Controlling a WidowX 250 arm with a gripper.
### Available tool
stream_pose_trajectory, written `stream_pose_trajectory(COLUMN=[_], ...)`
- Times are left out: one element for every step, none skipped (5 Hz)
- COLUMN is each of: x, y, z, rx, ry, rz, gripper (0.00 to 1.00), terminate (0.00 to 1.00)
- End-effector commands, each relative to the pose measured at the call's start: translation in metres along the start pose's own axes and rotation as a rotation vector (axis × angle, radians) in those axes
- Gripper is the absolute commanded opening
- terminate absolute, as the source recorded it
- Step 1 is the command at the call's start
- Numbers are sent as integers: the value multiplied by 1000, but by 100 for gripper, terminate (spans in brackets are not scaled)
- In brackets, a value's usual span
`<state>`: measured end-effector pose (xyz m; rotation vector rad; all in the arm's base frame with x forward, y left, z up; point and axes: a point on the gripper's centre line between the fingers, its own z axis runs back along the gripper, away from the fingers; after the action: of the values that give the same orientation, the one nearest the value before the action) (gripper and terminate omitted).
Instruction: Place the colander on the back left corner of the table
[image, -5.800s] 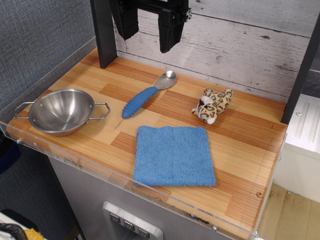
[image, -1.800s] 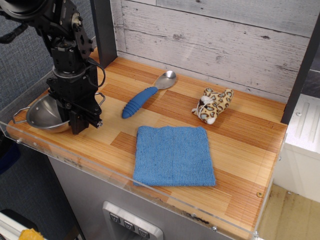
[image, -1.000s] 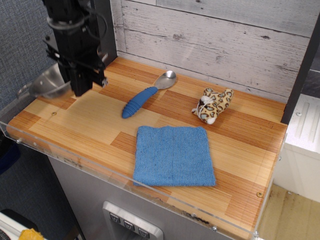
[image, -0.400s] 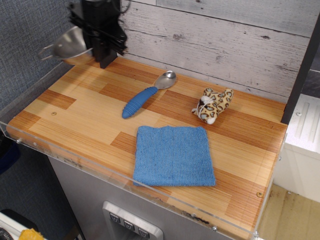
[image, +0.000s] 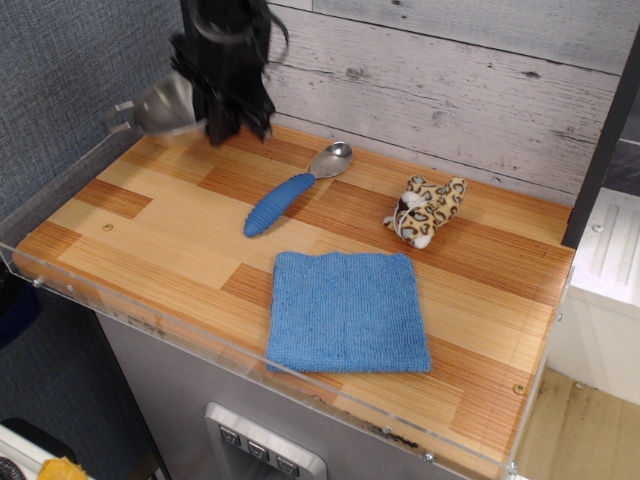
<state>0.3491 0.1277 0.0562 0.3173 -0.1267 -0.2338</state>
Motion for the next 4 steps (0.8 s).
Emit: stream_pose_trajectory(x=[17, 19, 19, 18], y=[-19, -28, -31, -29], z=[-11, -20, -23, -23], rx=[39, 49, 55, 59], ry=[0, 17, 29, 76], rz=[-65, -82, -85, -63], gripper=[0, 0, 0, 100], terminate=[0, 0, 0, 0])
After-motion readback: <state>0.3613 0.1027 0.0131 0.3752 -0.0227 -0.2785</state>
